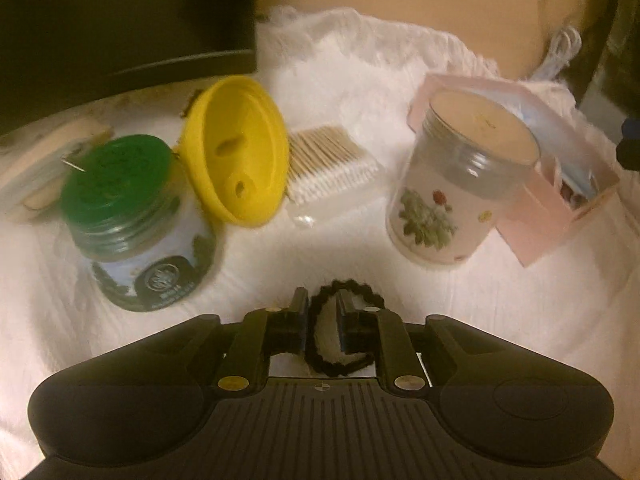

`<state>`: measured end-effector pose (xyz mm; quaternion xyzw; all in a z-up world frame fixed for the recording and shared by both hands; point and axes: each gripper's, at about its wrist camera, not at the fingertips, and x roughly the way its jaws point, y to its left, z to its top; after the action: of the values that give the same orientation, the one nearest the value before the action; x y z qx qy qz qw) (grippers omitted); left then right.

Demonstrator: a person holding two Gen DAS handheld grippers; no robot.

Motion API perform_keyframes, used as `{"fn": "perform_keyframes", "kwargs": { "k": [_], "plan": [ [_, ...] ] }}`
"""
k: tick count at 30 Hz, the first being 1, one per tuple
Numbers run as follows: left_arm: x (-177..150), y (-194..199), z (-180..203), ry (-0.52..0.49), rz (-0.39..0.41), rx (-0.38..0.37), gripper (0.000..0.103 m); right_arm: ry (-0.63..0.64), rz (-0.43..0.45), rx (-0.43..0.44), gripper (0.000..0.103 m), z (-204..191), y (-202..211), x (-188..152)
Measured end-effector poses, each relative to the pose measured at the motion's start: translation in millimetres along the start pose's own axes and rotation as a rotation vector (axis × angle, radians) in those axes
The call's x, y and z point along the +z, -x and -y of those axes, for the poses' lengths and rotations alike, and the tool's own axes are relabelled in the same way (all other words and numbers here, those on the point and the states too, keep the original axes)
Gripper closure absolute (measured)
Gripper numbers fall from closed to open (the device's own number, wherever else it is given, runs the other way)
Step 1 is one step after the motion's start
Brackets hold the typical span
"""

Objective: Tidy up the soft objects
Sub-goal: 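Grasp the black hair tie with the left tool, then lift the hair tie with the left tool while the right tool grasps the yellow lid with keychain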

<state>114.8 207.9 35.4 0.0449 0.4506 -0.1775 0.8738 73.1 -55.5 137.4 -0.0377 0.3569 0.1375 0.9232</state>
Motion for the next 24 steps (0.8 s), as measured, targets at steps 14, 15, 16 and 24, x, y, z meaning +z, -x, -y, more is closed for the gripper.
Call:
{"fn": "perform_keyframes", "kwargs": {
  "k": [14,15,16,24],
  "plan": [
    [-2.3,-3.8,9.7,-0.032,-0.046,0.045,0.078,0.01,0.052,0.034,0.037,-17.5,13.0,20.4],
    [-2.5,-4.2,11.2,-0.038,-0.04,0.058,0.083,0.013,0.065,0.032,0.037,-19.3,15.9,24.3],
    [-3.4,-4.5,12.3,-0.039,-0.029,0.063,0.085,0.014,0.075,0.036,0.037,-20.5,18.3,27.7],
    [-17.0,6.5,13.0,-0.007,0.06,0.078,0.094,0.033,0.107,0.054,0.037,-33.5,26.9,44.8]
  ]
}}
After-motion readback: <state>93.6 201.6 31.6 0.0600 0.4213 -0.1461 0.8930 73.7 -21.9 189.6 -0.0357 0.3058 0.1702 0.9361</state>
